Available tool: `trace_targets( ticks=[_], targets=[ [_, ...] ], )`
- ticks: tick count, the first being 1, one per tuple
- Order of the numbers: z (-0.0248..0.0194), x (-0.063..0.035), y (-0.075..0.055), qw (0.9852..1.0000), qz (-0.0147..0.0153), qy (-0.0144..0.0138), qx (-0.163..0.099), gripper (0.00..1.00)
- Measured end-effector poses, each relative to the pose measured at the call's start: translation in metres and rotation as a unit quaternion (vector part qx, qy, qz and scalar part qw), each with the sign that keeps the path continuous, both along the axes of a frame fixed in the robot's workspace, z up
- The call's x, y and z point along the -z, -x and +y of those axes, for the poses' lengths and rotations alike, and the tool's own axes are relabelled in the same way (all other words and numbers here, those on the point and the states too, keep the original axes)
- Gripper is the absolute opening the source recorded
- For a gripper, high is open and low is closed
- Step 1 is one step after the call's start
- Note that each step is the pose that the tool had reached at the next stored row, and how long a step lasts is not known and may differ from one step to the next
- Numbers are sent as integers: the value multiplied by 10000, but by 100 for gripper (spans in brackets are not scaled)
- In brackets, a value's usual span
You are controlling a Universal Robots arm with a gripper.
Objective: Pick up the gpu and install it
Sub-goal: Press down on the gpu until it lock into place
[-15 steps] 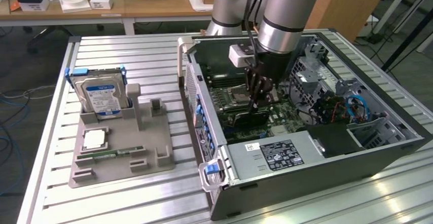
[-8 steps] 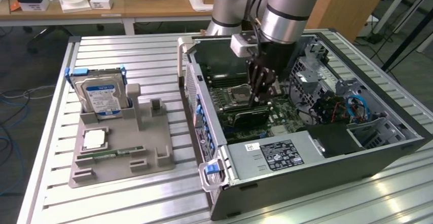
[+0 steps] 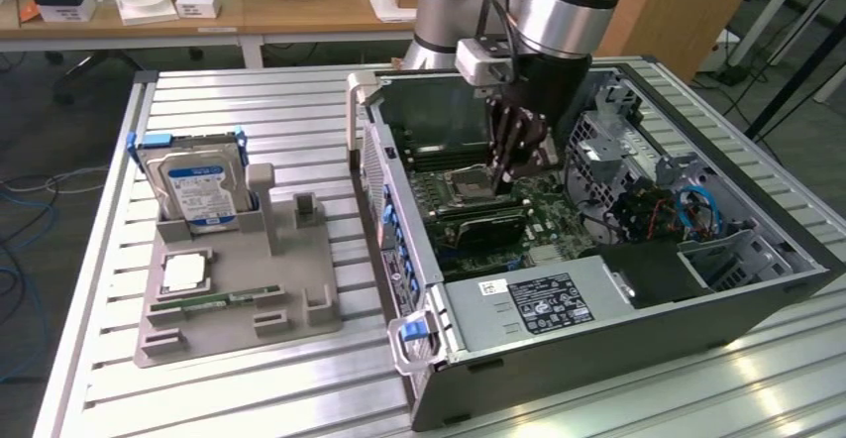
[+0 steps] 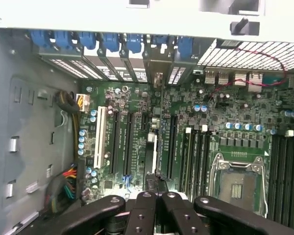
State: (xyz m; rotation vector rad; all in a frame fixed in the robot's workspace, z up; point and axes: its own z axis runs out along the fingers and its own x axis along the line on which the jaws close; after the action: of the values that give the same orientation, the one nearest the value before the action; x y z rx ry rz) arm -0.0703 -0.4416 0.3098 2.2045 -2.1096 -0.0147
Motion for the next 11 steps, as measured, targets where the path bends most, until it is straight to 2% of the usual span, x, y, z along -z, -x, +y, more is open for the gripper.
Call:
trace_targets(
  ticks=[11],
  targets=[
    [0, -52, 0, 10000, 0, -1, 1, 11]
  ],
)
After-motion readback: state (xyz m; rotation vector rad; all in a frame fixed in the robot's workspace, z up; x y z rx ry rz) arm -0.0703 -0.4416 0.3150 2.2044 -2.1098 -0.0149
